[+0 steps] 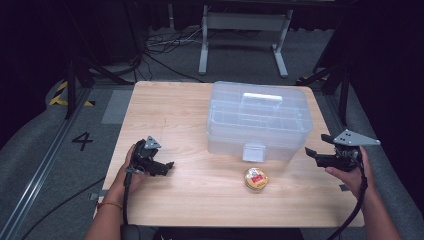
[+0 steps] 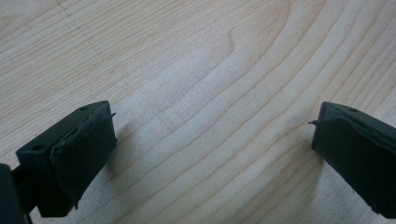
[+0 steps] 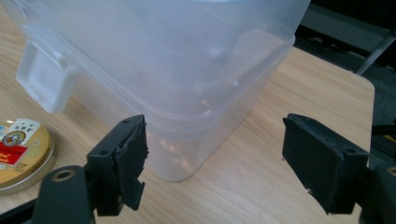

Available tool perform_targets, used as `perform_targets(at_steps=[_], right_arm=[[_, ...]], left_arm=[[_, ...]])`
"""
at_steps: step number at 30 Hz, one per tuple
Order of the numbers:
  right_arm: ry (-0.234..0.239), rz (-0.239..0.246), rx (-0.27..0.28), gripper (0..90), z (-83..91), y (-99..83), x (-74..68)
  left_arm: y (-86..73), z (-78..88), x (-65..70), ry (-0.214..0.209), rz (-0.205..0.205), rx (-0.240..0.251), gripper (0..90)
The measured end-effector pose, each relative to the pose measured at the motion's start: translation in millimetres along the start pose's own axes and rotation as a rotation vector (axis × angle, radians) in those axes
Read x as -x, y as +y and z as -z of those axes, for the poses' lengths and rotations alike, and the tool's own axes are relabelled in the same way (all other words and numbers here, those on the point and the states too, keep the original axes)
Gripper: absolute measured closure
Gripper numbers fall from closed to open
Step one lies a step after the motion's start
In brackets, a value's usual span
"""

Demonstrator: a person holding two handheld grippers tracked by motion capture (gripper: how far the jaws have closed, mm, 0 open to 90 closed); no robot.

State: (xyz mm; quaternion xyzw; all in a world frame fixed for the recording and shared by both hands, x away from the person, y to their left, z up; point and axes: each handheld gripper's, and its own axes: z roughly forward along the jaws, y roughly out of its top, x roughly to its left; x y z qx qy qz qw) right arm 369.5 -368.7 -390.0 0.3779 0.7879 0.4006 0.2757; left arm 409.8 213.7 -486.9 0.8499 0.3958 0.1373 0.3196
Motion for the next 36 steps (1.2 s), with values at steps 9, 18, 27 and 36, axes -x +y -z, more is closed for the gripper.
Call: perform_targets(at_steps=[9,18,27,36], right_arm=[[-0.009,0.016,0.046,23.4,11.8,17.8,-5.4],[-0.010,0.029,0.072,25.2,18.5,36.3,-10.6],[-0.014,0.054,0.084,27.8,10.2,71.1,-10.8],[0.008,0.038,0.046,36.0,-11.8,104.7,-12.9]], left_arm=[[-0.2,0.6,-0.1,0.004,-0.008,0.001,0.4],[-0.3,0.1,0.2,0.001,-0.002,0.004,0.4],[-0.3,0.2,0.1,0.001,-0.003,0.003,0.3],[0.1,0.1,1.0,0.006,0.005,0.000,0.3]])
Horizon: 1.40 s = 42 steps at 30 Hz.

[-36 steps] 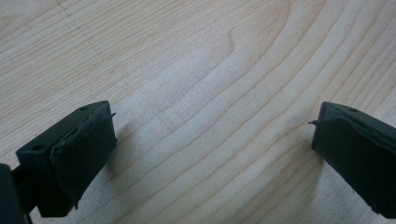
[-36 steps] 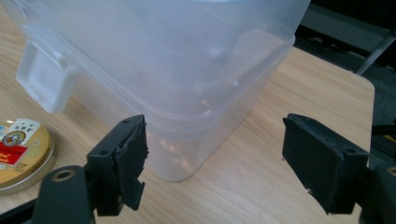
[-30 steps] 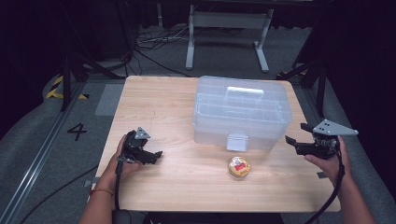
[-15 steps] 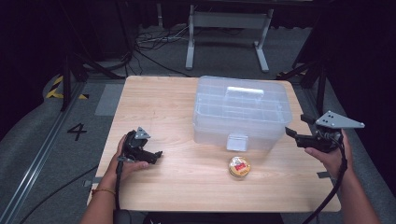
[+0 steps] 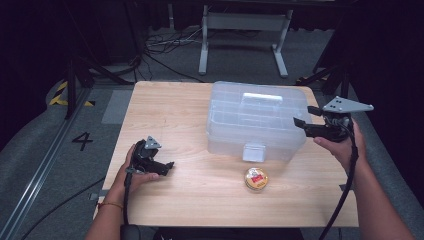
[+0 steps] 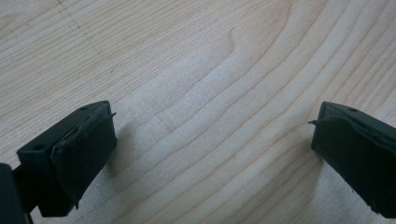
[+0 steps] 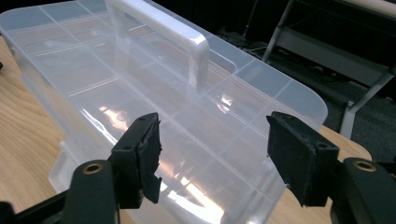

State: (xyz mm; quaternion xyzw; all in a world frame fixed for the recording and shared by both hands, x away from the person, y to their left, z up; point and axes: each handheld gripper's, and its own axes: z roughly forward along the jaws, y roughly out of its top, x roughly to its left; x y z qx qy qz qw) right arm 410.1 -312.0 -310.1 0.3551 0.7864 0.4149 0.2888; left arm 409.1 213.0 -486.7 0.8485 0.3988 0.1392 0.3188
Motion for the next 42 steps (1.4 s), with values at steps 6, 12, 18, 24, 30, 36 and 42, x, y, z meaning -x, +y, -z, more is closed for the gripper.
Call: perform_targets(at_steps=[6,12,18,24,30,36,42], right_arm=[[0.016,0.012,-0.037,38.2,-18.1,13.6,-3.1],[0.009,0.045,-0.087,43.1,-35.4,29.2,-7.6],[0.005,0.062,-0.141,54.7,-47.9,39.9,-4.9],[0.003,0.052,-0.181,58.6,-60.1,45.9,-3.7],[-0.006,0.058,-0.210,67.1,-73.0,54.1,-7.7],[-0.025,0.081,-0.243,71.0,-81.1,60.2,-12.0],[-0.001,0.104,-0.235,72.4,-87.2,63.8,-16.4]], left_arm=[[0.0,0.8,0.3,0.003,-0.009,-0.001,1.0],[5.0,-2.0,8.0,-0.011,0.005,0.017,6.4],[35.1,-8.6,25.2,-0.124,-0.066,0.060,18.4],[75.4,-14.6,42.1,-0.163,-0.134,0.104,16.4],[101.0,-27.2,57.9,-0.170,-0.170,0.160,18.3],[114.7,-37.9,64.5,-0.175,-0.184,0.173,18.0],[119.7,-38.4,65.4,-0.192,-0.143,0.198,13.7]])
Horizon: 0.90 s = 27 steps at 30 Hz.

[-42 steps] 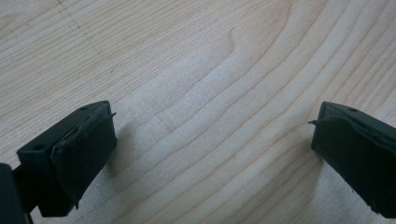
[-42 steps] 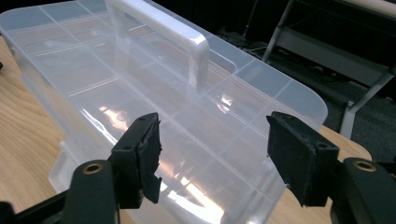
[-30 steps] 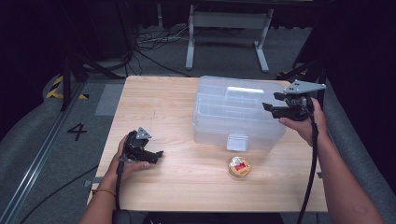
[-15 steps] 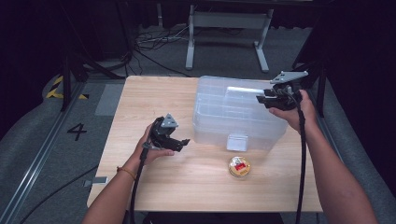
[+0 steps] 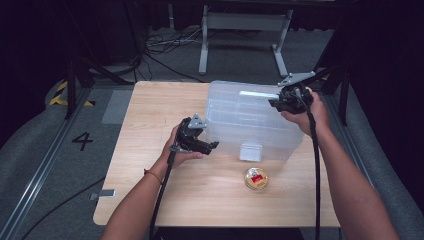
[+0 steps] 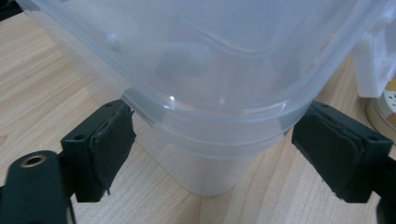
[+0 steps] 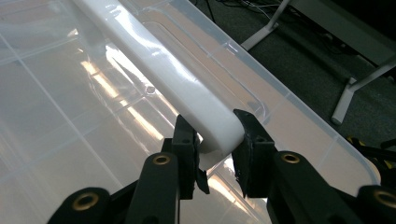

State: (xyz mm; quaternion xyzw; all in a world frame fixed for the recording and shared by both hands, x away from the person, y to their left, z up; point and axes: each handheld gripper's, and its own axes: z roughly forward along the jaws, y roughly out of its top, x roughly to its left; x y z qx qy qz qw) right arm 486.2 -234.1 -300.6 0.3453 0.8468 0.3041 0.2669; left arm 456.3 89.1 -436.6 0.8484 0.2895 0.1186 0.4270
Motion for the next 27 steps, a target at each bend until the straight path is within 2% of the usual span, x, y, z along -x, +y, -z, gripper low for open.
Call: perform_targets(at_steps=[3,8,13,20,21,27], right_arm=[[0.001,0.003,0.005,72.5,-2.6,2.7,-3.0],[-0.009,0.030,0.003,72.5,-3.5,4.9,-8.6],[0.018,0.048,0.014,72.6,-0.9,3.9,-14.5],[0.046,0.073,0.012,72.8,3.1,6.5,-25.8],[0.052,0.072,0.013,72.8,3.6,6.6,-25.9],[0.072,0.049,0.008,72.8,3.4,8.8,-22.7]], left_arm=[[-2.5,6.7,-1.6,0.005,-0.001,-0.004,17.0],[-8.3,17.3,2.9,0.012,0.002,0.004,26.0],[-17.1,30.4,10.0,-0.008,0.001,0.001,26.7],[-24.9,41.3,14.6,0.025,-0.005,-0.005,27.0],[-25.3,41.6,15.1,0.014,-0.003,-0.005,26.9],[-24.8,44.2,13.5,0.014,0.005,-0.006,27.9]])
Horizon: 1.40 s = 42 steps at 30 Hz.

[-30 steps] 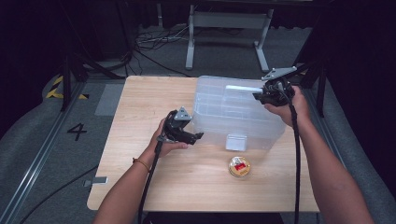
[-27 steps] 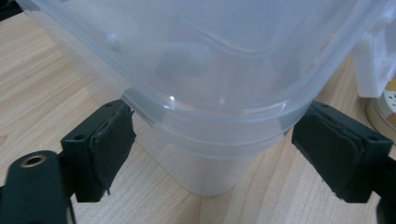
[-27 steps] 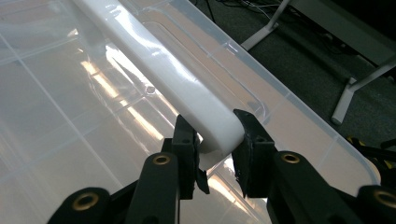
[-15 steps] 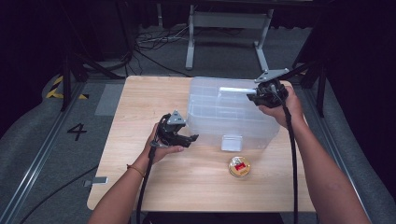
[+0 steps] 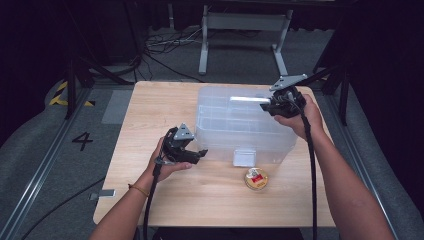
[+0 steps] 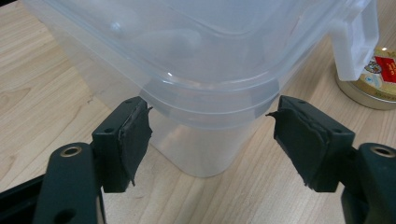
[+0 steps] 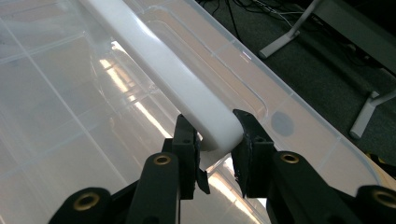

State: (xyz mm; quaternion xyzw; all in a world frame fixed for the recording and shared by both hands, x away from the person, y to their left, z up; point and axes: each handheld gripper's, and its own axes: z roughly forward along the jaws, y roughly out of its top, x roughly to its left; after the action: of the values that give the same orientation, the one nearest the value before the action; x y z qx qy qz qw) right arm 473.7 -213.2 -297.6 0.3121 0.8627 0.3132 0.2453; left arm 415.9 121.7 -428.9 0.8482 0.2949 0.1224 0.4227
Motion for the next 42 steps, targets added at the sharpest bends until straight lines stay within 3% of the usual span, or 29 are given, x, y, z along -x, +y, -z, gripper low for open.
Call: perform_targets(at_steps=[5,9,15,16,22,24,27,30,32,35,39,42], right_arm=[[0.020,-0.038,0.014,72.8,1.4,2.1,5.6],[0.021,-0.057,0.018,72.8,3.6,8.4,11.4],[0.022,-0.082,0.005,72.4,4.4,16.1,18.9],[0.023,-0.085,0.000,72.3,4.3,17.2,20.3],[0.000,-0.060,-0.042,70.9,3.7,28.1,22.3],[-0.013,-0.050,-0.058,70.5,3.8,32.2,23.5],[-0.019,-0.037,-0.068,70.1,3.7,34.5,23.6],[-0.021,-0.035,-0.068,70.1,3.7,34.6,23.4],[-0.019,-0.035,-0.066,70.1,3.8,34.2,23.5],[-0.027,-0.031,-0.040,68.7,4.7,30.1,21.3],[-0.066,-0.017,-0.004,57.0,16.0,20.8,18.5],[-0.049,-0.018,0.048,50.8,30.7,8.7,20.8]], left_arm=[[-3.1,5.4,-2.3,-0.044,0.023,0.010,29.0],[-4.5,16.8,0.6,-0.046,0.015,0.043,30.6],[0.7,33.4,0.6,-0.010,-0.003,0.090,35.4],[2.2,34.0,-0.7,0.000,0.010,0.097,36.0],[9.6,34.9,-9.1,0.002,0.015,0.130,51.8],[12.0,33.8,-12.7,-0.021,0.015,0.128,60.2],[14.7,32.7,-15.4,-0.018,0.001,0.145,71.9],[17.6,31.1,-17.7,0.001,-0.013,0.165,85.0],[18.7,29.6,-18.3,0.021,-0.023,0.159,87.9],[17.5,27.5,-18.9,0.018,-0.020,0.160,90.0],[16.7,27.6,-17.6,0.023,-0.032,0.155,90.0],[16.4,27.2,-17.6,0.018,-0.036,0.154,90.0]])
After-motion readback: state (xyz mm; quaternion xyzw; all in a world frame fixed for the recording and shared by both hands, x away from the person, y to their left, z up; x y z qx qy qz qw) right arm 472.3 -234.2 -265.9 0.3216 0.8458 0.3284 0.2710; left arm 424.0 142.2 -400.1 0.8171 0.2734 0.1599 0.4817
